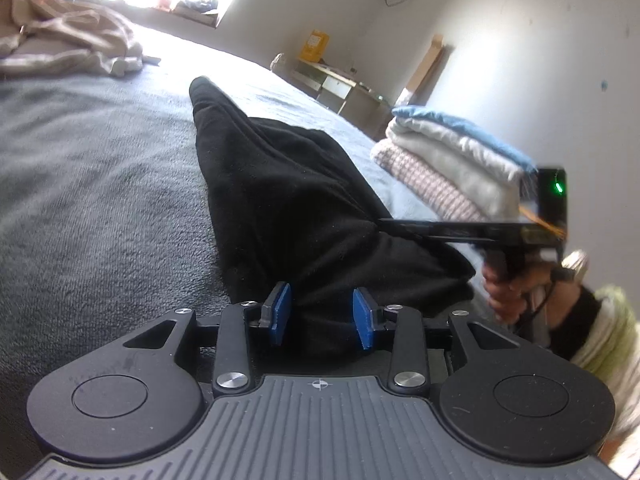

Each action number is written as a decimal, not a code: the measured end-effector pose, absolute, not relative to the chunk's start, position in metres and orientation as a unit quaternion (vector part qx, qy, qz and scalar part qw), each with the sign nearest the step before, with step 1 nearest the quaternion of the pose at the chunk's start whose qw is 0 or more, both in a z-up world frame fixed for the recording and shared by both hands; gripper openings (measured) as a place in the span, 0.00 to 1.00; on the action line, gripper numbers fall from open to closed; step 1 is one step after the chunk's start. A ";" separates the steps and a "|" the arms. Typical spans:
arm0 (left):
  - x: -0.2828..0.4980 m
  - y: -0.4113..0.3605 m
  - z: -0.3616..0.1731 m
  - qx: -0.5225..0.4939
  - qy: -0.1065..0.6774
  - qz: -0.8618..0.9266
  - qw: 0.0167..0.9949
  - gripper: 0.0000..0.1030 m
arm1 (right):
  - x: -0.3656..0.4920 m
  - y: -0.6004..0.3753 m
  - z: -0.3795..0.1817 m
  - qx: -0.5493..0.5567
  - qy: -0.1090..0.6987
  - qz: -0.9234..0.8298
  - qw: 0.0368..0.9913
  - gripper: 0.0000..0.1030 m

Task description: Fold clothes

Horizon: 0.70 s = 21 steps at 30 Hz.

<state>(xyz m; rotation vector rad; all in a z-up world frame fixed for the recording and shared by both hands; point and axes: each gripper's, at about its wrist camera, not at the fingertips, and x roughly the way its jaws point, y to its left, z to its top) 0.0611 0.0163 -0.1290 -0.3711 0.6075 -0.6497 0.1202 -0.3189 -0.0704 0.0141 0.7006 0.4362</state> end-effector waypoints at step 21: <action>0.053 0.028 -0.142 -0.208 0.258 -0.330 0.884 0.34 | 0.212 -0.238 -0.015 -0.030 0.351 0.343 0.871 0.05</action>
